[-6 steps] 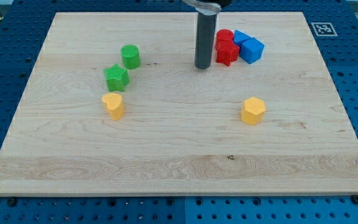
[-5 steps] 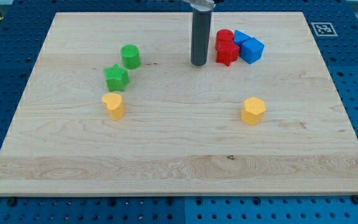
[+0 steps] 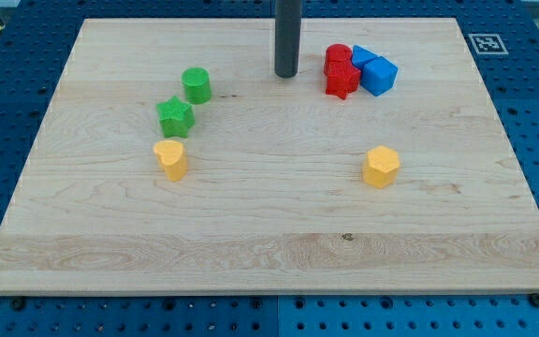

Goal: Move the green circle into the green star

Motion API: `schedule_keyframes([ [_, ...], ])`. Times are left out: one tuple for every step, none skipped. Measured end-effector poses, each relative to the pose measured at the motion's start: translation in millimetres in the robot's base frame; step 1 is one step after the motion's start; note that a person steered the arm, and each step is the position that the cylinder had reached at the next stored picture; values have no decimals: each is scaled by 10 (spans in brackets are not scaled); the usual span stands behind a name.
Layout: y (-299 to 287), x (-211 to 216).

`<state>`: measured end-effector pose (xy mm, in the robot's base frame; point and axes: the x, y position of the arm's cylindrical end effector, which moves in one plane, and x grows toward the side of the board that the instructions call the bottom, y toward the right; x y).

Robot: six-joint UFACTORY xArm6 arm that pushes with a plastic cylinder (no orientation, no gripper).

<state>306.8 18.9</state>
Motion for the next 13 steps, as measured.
schedule_keyframes([
  [0,-4],
  [-141,-4],
  [-327,-4],
  [-534,-4],
  [-636,-4],
  [-799,-24],
  [-951,-41],
  [-969,-41],
  [-1029,-45],
  [-1057,-45],
  [-1189,-45],
  [-1284,-45],
  [-1219,26],
])
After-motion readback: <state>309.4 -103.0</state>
